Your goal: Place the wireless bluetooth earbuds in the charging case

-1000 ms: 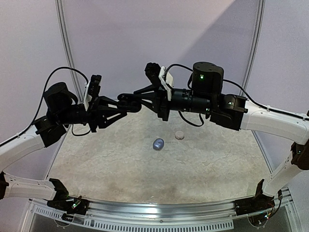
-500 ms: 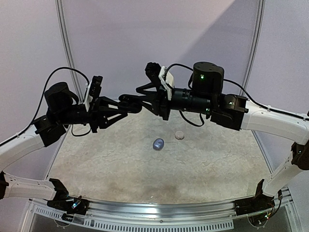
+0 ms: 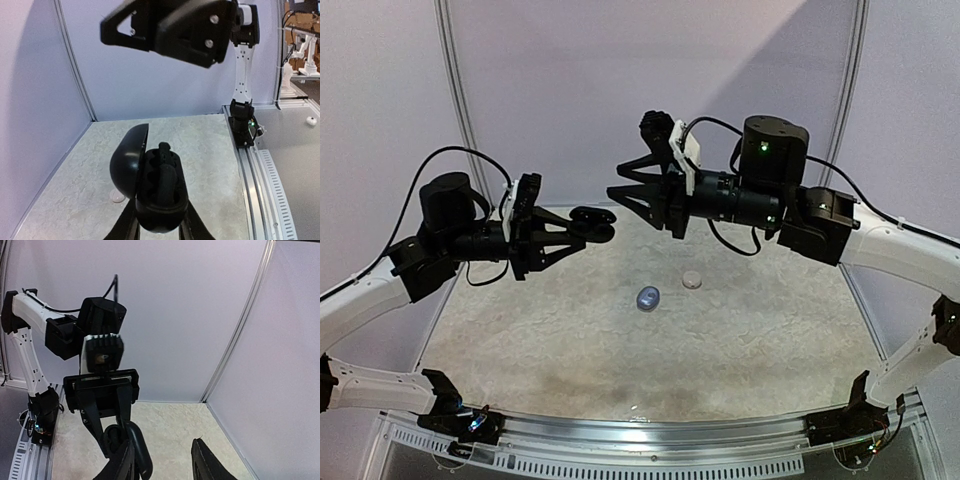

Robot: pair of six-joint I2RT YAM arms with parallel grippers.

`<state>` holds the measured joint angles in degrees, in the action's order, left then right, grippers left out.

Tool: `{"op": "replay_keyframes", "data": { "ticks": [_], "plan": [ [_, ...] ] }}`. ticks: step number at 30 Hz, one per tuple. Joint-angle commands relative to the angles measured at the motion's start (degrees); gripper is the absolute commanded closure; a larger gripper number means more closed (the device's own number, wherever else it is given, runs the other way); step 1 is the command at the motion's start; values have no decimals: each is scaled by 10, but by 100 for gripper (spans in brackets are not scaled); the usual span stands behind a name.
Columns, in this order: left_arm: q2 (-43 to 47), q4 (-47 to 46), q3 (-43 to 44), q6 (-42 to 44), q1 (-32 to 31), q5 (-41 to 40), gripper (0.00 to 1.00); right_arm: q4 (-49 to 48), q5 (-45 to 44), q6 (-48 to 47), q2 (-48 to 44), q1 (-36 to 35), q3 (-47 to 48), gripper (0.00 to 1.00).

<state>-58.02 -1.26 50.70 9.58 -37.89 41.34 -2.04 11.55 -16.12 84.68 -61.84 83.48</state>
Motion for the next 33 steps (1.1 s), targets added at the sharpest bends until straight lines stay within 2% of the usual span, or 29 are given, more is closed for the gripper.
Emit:
{"op": "replay_keyframes", "data": {
  "ticks": [1,4,9,13,18,22,27,30,33],
  "plan": [
    [5,75,22,147,-7,-2,100,70,-96,31,32,-1,61,60],
    [4,102,30,211,-9,0,100,114,-110,47,88,-1,109,60],
    [7,110,32,225,-11,-3,100,141,-92,56,140,-1,137,59],
    [10,108,28,201,-11,-20,100,138,-50,56,142,-2,128,59],
    [3,98,30,117,-10,-63,100,121,-32,50,123,-9,100,57],
    [1,100,28,56,-9,-60,100,132,-94,65,110,-7,94,54],
    [-30,134,30,-77,11,-84,100,177,-223,80,80,7,87,50],
    [-67,160,27,-159,39,-100,100,213,-294,128,62,30,65,50],
    [-124,200,45,-196,77,-91,100,251,-348,210,37,56,26,48]
  ]
}}
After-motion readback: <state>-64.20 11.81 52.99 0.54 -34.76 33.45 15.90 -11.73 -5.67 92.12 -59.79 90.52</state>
